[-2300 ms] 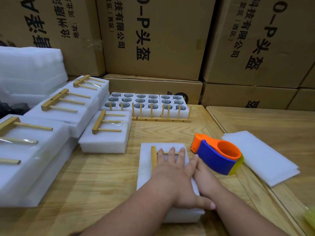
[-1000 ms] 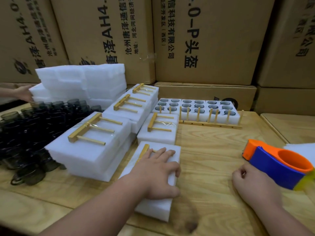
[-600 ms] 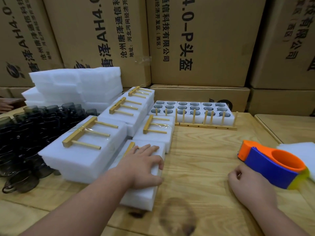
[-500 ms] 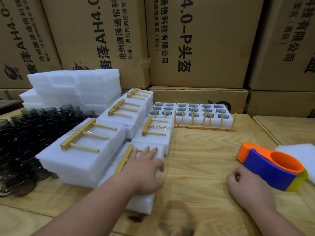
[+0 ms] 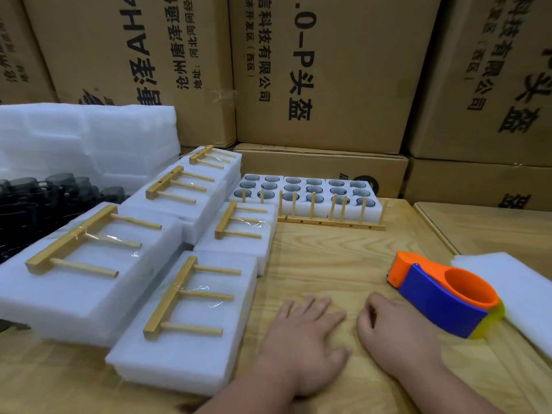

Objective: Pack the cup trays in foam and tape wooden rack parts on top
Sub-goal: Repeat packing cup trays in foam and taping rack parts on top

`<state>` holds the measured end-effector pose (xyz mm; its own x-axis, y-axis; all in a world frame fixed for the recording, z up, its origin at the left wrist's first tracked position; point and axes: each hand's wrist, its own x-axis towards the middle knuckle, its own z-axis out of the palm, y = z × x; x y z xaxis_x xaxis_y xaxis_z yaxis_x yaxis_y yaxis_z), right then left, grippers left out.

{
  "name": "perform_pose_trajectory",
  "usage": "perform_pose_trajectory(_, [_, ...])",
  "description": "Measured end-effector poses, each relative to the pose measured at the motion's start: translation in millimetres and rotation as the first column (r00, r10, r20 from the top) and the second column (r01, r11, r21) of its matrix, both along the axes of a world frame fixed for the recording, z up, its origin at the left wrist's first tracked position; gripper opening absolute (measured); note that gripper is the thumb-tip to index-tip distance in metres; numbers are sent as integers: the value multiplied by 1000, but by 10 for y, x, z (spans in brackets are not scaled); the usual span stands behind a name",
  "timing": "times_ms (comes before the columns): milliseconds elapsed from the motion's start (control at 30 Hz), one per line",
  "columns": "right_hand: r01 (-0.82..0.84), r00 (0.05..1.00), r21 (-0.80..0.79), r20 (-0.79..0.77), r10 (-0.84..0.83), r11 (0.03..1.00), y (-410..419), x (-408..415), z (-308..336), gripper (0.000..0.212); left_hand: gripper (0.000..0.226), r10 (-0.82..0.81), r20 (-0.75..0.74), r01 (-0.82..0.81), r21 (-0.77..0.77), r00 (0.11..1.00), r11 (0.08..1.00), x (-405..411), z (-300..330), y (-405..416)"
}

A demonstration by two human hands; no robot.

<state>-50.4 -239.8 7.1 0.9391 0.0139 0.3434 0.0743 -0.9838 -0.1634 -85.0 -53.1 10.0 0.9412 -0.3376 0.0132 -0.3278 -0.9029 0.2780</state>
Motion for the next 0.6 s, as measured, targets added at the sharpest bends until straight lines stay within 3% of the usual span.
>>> perform_pose_trajectory(433, [-89, 996, 29, -30, 90, 996, 131, 660, -49, 27, 72, 343, 26, -342, -25, 939, 939, 664, -141, -183])
perform_pose_trajectory(600, [-85, 995, 77, -44, 88, 993, 274, 953, -19, 23, 71, 397, 16, -397, -5, 918, 918, 773, -135, -215])
